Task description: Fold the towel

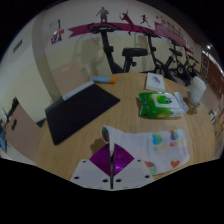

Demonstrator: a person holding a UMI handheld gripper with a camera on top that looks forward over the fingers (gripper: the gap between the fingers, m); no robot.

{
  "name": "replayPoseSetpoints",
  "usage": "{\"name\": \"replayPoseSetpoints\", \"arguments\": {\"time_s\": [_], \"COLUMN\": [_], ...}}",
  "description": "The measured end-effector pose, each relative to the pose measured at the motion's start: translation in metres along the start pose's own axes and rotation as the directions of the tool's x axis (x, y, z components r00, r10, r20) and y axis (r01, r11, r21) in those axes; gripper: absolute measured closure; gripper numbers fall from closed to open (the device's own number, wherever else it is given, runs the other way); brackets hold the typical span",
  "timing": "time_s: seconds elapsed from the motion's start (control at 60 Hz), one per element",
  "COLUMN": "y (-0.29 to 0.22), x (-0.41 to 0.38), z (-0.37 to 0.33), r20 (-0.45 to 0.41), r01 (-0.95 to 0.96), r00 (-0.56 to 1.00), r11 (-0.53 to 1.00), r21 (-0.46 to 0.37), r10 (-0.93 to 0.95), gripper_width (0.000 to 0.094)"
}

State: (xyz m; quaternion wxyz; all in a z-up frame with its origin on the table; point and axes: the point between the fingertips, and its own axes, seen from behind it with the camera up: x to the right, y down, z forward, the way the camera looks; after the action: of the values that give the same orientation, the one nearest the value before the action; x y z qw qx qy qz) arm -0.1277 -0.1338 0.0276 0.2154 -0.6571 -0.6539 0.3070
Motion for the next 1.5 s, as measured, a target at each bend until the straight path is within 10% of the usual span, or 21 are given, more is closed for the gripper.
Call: {"name": "replayPoseSetpoints", "arguments": {"time_s": [0.217,0.633,0.667,0.783,1.5], "y": [-0.049,0.01,0.013,0.012,0.03], "x": [0.039,0.185,0.191,0.217,0.144], "z": [-0.062,-0.019,-0.017,-0.038,-0.32], "r20": [0.07,-0.096,-0.113,-0.204,-0.187], "r01": [-0.155,-0.098,-0.094,-0.066,-0.06], "r00": [0.986,0.991,0.989,0.977,0.979], "r11": [0.986,0.995,0.996,0.998,0.994], "r21": [0.056,0.004,0.002,0.011,0.088], "r10": [0.151,0.098,0.094,0.067,0.076], "gripper_width": [0.0926,0.0865,0.0801,0.0034,0.0086]}}
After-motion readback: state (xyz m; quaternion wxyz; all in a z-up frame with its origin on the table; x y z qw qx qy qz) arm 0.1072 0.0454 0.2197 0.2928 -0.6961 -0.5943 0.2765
